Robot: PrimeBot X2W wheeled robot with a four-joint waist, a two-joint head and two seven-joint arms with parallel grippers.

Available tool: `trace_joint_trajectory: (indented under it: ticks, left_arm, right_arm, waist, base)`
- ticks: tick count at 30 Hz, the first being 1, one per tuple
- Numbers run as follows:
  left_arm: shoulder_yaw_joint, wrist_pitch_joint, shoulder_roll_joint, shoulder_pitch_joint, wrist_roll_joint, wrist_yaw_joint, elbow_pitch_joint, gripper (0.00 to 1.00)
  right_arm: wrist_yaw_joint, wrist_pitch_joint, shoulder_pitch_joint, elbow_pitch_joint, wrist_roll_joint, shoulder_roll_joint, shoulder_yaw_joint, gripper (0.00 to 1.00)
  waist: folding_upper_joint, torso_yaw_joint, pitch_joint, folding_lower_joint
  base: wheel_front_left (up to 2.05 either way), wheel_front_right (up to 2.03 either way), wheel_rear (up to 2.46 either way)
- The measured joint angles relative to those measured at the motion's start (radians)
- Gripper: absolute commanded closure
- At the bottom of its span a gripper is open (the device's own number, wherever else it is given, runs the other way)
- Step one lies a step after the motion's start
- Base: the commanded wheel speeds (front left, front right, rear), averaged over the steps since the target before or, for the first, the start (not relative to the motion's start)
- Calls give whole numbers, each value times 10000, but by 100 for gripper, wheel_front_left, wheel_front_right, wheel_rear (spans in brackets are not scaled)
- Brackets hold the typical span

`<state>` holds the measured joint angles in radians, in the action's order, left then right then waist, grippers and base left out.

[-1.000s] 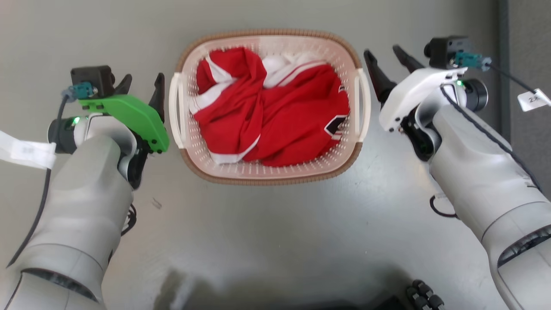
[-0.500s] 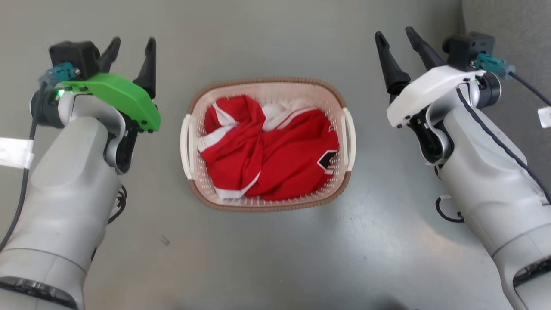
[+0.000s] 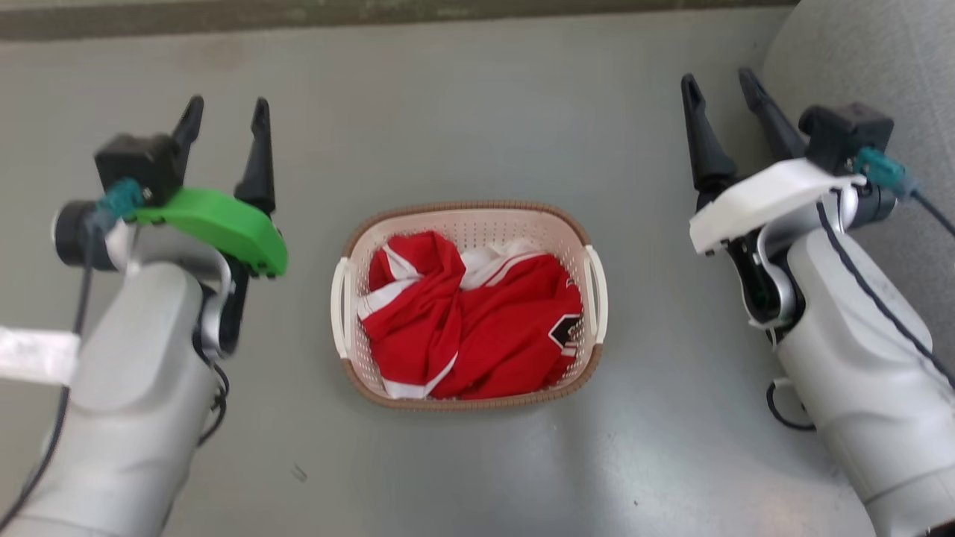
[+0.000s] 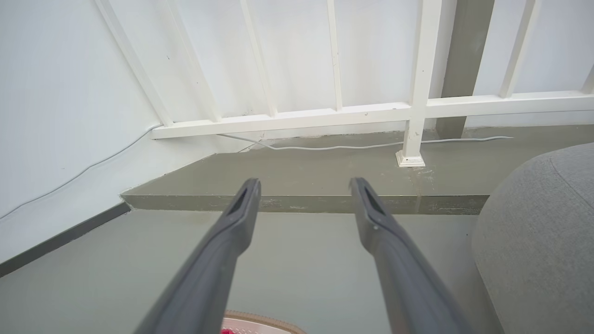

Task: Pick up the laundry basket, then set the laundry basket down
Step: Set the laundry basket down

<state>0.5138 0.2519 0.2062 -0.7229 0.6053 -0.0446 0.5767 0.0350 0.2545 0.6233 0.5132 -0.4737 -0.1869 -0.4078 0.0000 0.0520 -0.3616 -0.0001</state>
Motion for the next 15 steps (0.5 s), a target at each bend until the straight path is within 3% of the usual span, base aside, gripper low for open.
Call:
trace_joint_trajectory:
  ticks: [15]
  left_arm:
    - [-318,0,59,2642,-892,-466,-2451,0]
  right_arm:
    - [276,0,-2134,-1613,617,-15,495,0]
  waist:
    - [0,55,1316,0]
  base:
    - [0,0,0]
